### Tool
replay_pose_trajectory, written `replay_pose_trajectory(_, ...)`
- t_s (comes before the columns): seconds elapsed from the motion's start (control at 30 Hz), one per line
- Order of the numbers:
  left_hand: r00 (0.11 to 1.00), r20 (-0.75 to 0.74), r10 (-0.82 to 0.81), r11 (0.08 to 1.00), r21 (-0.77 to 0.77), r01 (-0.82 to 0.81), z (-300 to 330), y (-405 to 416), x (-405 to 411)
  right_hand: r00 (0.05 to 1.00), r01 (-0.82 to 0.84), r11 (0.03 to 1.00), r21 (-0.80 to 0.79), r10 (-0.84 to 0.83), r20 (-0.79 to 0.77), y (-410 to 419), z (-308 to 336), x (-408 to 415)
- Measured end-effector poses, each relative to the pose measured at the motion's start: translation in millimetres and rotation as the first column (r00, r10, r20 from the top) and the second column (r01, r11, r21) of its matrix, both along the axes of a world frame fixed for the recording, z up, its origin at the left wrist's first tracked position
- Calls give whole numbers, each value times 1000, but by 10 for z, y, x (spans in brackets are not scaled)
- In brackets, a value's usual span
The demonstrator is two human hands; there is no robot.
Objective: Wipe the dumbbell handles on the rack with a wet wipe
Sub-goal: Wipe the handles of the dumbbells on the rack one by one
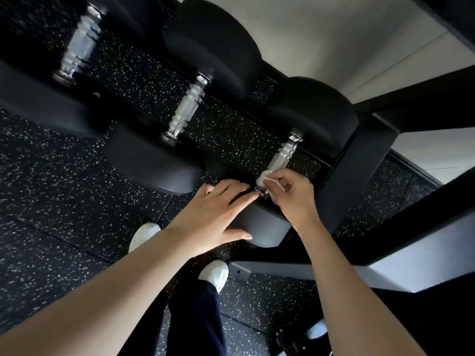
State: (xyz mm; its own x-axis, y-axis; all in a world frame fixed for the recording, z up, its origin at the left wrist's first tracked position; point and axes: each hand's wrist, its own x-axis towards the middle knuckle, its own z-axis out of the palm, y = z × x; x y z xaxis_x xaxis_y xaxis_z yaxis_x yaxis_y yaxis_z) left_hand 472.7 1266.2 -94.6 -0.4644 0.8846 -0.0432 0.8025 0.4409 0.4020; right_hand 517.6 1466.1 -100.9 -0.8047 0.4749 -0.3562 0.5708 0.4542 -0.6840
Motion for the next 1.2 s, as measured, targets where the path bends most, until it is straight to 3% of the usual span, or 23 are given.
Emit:
replay_pose_trajectory(0.17,997,-55,59,994,-88,-64,200,-211,-220,990,134,988,-74,-136,-22,-13,302,20)
replay_pose_trajectory(0.43,971,-190,142,961,-209,-181,367,-833,-805,990,89,995,-49,-94,-104,-574,530,-499)
replay_pose_trajectory(0.57,974,-177,144,959,-216,-181,275,-1124,-1095,979,116,993,22,-111,-173,-961,381,-888)
replay_pose_trajectory(0.7,988,-138,74,972,-212,-103,168,-1260,-1312,943,269,963,16,-260,-206,-1246,221,-1329)
replay_pose_trajectory(0.93,997,-28,77,986,-147,-80,9,-1298,-1419,780,588,809,16,-562,-277,-1409,37,-1995)
replay_pose_trajectory(1.07,996,-22,81,989,-126,-83,-31,-1319,-1416,725,657,753,43,-614,-313,-1496,2,-2171)
replay_pose_trajectory(1.2,997,-29,68,992,-102,-71,-65,-1327,-1442,755,641,757,131,-590,-287,-1471,-8,-2226)
